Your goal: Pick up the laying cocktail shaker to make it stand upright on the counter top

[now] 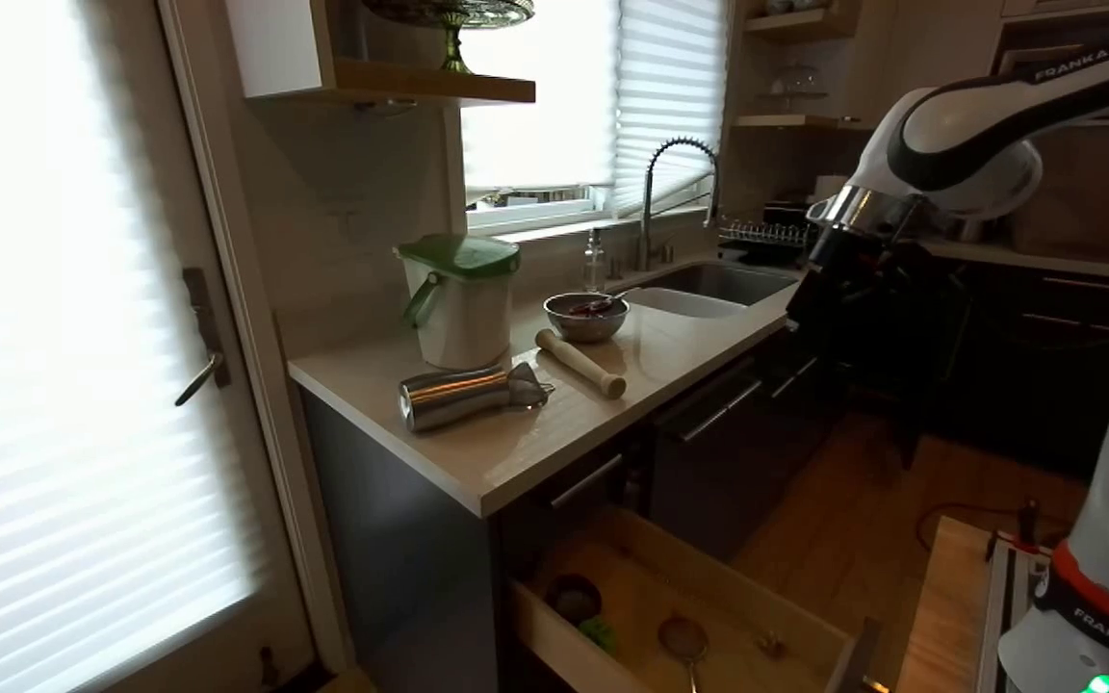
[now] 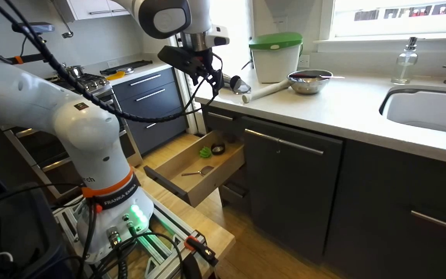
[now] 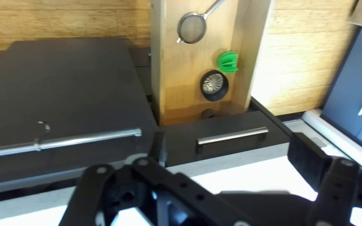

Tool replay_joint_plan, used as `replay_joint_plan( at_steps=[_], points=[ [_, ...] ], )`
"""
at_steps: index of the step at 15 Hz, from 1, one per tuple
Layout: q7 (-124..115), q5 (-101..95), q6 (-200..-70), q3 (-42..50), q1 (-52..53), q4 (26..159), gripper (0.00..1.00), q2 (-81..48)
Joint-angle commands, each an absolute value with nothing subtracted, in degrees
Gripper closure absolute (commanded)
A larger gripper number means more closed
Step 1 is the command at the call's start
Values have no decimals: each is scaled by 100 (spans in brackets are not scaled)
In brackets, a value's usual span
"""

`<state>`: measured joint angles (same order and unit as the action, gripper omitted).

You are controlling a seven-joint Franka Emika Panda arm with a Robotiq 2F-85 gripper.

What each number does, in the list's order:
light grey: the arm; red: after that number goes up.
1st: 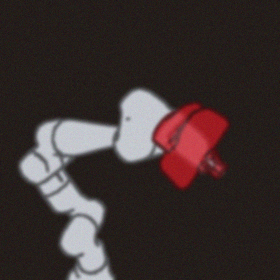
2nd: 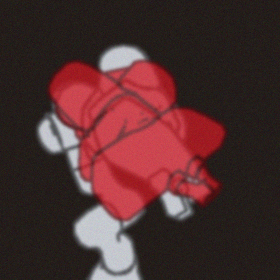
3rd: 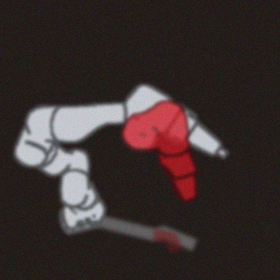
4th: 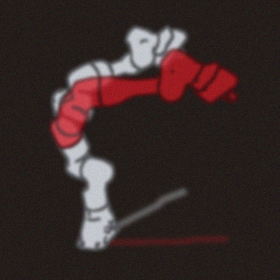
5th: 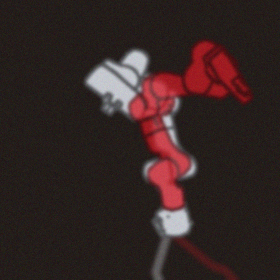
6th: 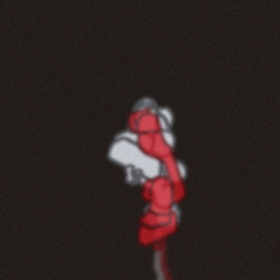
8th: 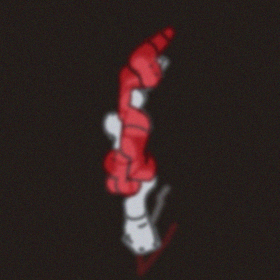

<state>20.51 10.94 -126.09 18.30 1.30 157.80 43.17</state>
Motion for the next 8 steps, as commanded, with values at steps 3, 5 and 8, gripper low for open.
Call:
replay_joint_plan(
  at_steps=[3,5,8],
  points=[
    [3212,2585,-14678,1863,1808,15470,0,2997],
    [3795,3240,-15599,2168,2581,15119,0,2384],
    [3737,3386,-15859,2132,2718,15203,0,2489]
  ],
)
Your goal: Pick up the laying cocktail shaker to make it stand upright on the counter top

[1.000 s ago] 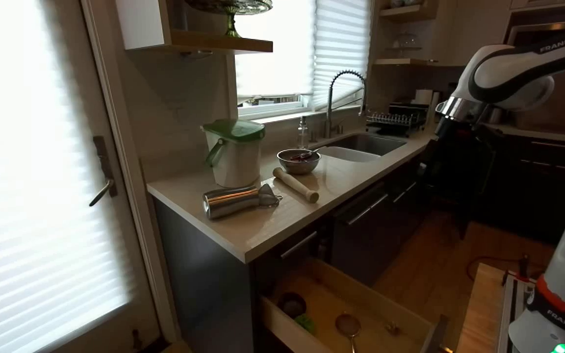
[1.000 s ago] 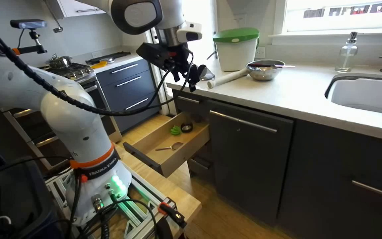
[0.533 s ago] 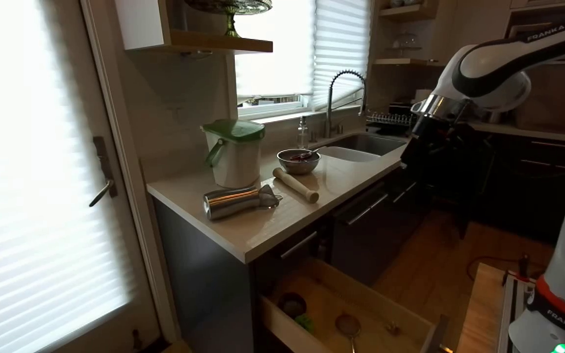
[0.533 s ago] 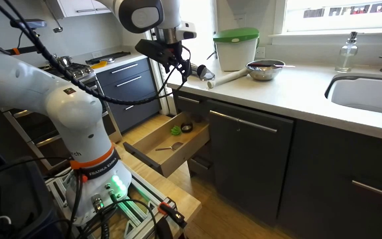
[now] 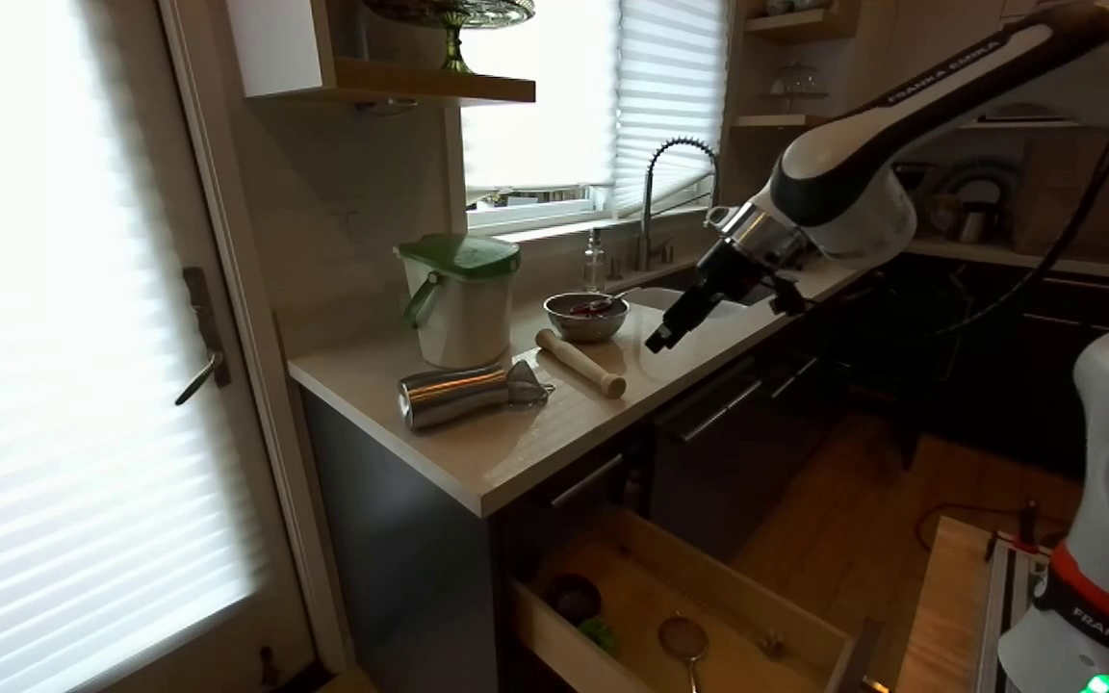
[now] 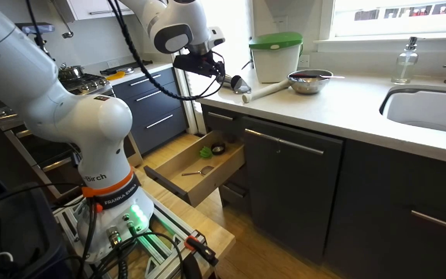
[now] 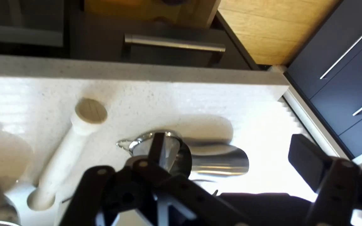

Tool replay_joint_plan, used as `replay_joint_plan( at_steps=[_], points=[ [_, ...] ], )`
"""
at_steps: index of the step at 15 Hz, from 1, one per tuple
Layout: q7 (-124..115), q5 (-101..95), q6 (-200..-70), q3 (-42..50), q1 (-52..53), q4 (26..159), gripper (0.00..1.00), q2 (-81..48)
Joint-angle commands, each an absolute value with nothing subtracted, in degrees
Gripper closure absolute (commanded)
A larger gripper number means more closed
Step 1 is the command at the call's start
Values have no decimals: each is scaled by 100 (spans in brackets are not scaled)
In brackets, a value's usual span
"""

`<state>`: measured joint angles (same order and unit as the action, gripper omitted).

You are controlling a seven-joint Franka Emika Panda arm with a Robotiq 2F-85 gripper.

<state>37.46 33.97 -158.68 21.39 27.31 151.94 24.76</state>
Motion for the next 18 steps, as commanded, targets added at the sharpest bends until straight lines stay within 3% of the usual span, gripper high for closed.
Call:
replay_joint_plan(
  at_steps=[1,9,14,17,18],
  points=[
    [3903,3583,-16018,2284,2971,15002,0,2213],
    [3607,3995,-16259,2451,3158,14687,0,1626],
    [1924,3919,-15660,2436,3194,13248,0,-70],
    [1517,3934,-14489,2532,3142,12131,0,-804],
    [1485,3875,-14127,1453,2056,11756,0,-977]
  ],
)
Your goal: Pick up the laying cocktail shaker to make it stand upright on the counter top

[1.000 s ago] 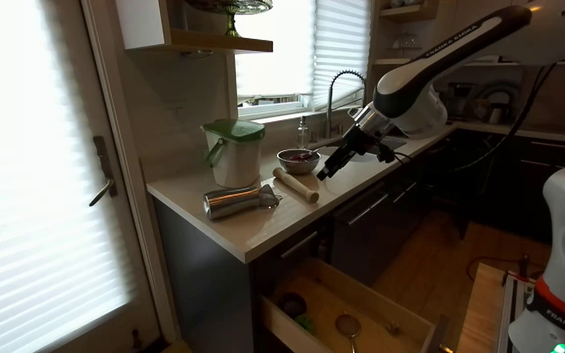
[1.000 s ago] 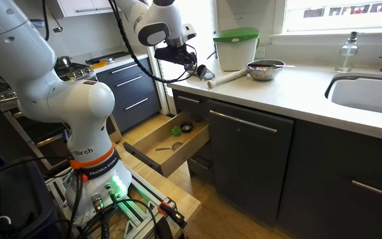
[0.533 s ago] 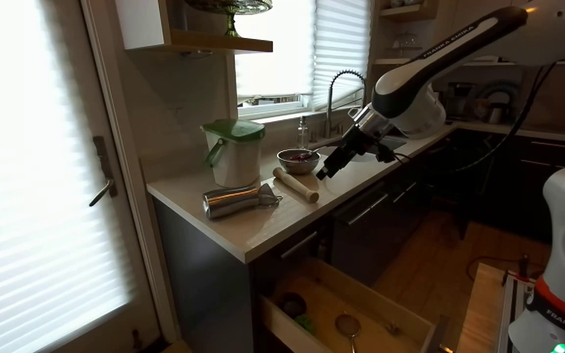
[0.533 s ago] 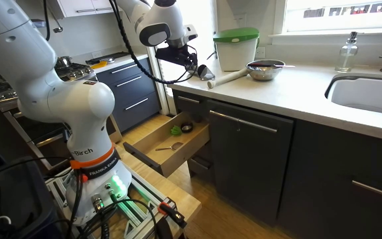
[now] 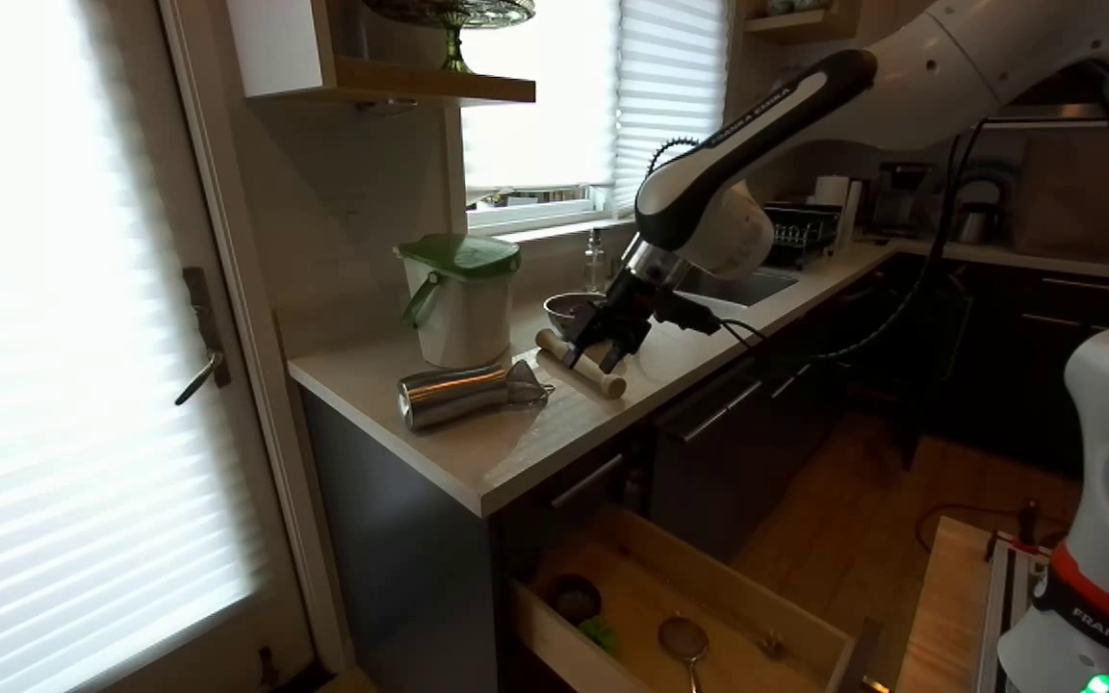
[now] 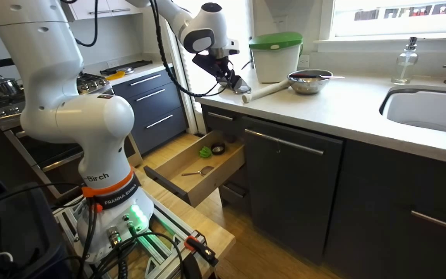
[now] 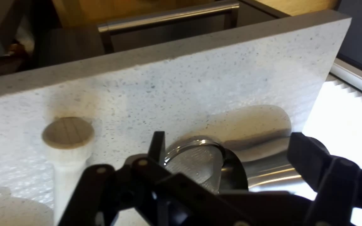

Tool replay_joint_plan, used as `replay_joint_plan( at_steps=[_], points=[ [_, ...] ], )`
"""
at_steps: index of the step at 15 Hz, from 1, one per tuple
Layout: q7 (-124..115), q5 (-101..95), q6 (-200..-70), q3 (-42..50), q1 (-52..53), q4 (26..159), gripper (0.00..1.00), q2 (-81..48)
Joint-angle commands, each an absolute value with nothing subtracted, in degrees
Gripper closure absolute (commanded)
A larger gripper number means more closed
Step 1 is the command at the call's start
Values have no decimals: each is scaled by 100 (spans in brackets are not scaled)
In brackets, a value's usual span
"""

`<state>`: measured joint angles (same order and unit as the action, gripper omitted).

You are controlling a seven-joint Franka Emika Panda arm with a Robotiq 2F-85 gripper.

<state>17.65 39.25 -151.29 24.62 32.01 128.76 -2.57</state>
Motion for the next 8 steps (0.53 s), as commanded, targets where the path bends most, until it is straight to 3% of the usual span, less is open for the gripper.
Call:
replay_joint_plan(
  at_steps=[1,2,5,6,7,8],
  points=[
    [1650,4004,-13752,1219,1838,11374,0,-1151],
    [1928,4224,-13341,1782,2375,10961,0,-1370],
    [1999,4040,-12750,1653,2035,9800,0,-2008],
    [1779,3716,-13040,826,1260,9565,0,-2120],
    [1675,3645,-13191,695,1298,10256,0,-1575],
    [1676,3595,-13184,512,1097,9983,0,-1748]
  ],
)
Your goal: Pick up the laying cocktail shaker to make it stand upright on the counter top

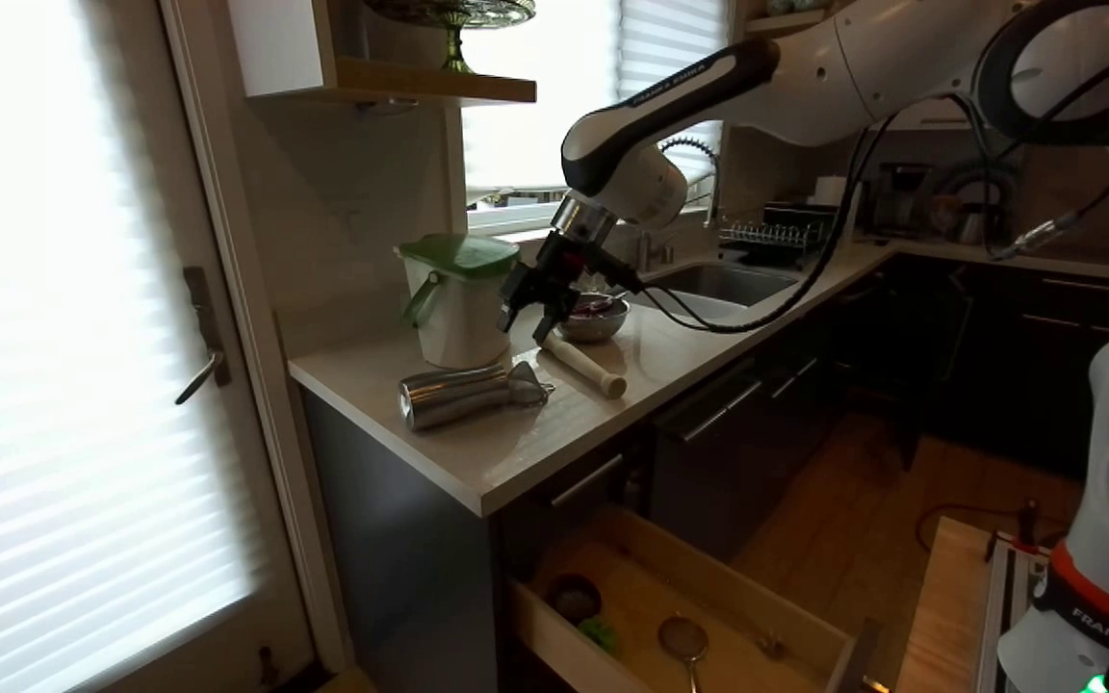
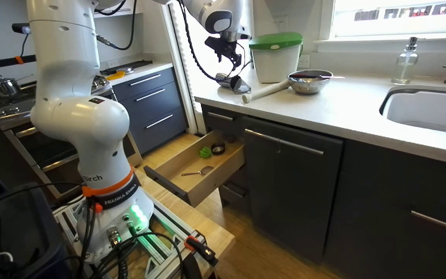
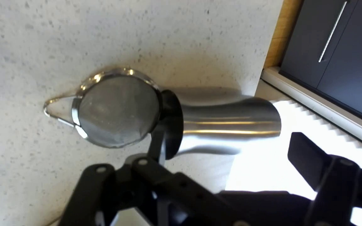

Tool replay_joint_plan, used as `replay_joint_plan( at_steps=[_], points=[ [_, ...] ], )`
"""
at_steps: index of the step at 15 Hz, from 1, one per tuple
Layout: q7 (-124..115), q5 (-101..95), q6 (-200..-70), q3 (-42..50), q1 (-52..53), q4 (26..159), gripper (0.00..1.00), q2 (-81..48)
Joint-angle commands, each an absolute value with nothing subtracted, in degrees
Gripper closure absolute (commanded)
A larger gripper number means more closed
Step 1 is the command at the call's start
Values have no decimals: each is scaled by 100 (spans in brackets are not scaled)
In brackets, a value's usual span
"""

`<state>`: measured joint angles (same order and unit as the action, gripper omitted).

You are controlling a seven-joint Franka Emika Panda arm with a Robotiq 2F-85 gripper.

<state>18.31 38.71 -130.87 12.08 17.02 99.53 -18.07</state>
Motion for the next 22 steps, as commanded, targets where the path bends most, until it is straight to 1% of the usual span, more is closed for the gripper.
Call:
replay_joint_plan(
  at_steps=[1,2,6,11,15,20,21,22],
  points=[
    [1681,3577,-13178,393,948,9797,0,-1890],
    [1683,3569,-13176,346,868,9708,0,-1979],
    [2010,4284,-13072,-352,294,9528,0,-2252],
    [1864,4105,-13222,-511,85,9480,0,-2448],
    [1974,4310,-13212,-698,-73,9347,0,-2712],
    [2218,4454,-13534,-947,-107,9135,0,-3055],
    [2268,4473,-13605,-993,-106,9083,1,-3127],
    [2311,4511,-13659,-1043,-115,9039,4,-3194]
  ],
)
